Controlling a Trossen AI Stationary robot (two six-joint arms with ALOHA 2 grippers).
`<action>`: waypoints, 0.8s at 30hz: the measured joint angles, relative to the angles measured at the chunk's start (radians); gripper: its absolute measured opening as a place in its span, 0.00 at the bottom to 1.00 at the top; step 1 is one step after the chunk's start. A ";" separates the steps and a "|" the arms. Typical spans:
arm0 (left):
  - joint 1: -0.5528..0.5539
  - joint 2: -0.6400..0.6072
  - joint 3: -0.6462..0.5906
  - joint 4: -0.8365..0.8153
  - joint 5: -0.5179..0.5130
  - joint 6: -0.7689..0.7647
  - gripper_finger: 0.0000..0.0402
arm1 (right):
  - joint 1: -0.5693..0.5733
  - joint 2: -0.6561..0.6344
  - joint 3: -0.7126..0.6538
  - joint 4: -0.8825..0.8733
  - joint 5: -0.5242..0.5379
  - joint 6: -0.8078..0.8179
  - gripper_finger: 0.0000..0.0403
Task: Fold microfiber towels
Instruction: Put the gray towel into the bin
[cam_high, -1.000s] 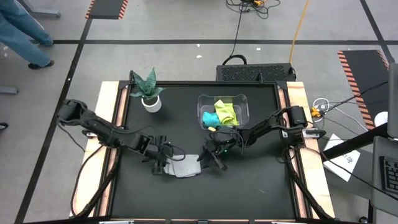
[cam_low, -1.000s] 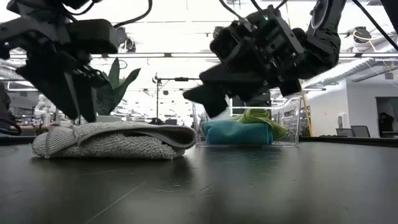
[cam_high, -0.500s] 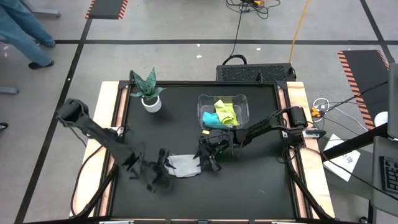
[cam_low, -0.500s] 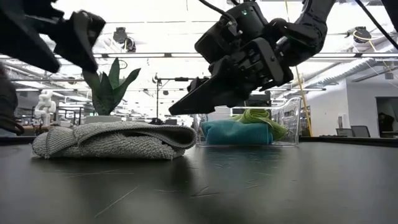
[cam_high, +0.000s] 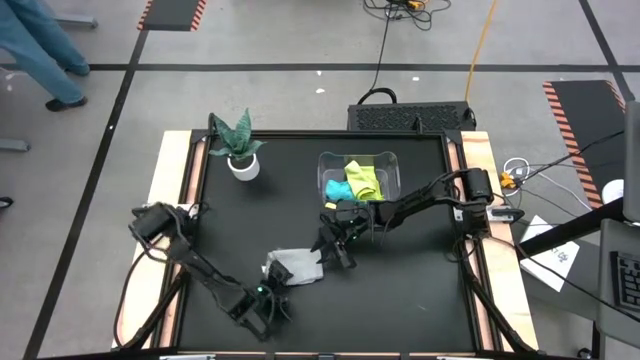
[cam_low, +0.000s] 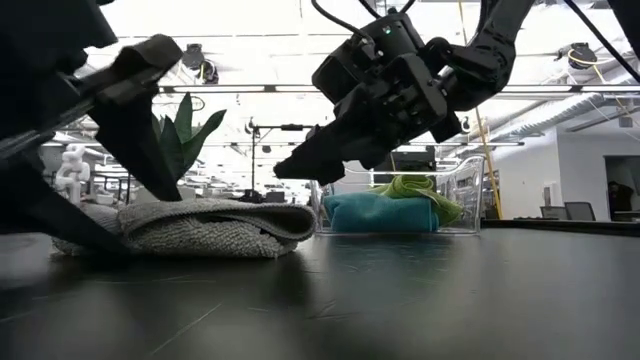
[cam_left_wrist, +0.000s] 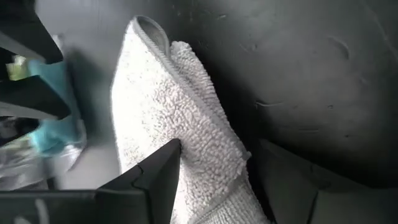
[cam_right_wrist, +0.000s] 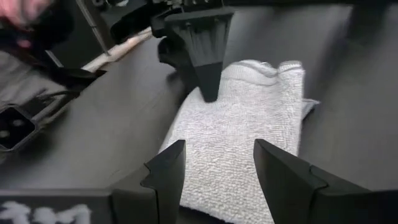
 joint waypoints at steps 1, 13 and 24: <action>0.000 0.030 0.039 -0.055 -0.019 -0.021 0.53 | -0.006 0.000 0.000 -0.004 -0.018 0.000 0.45; 0.052 0.144 0.192 -0.385 -0.102 -0.185 0.53 | -0.038 0.000 -0.006 -0.029 -0.068 -0.007 0.45; 0.134 0.134 0.175 -0.370 0.049 -0.068 0.05 | 0.010 0.000 -0.010 -0.004 -0.069 0.028 0.45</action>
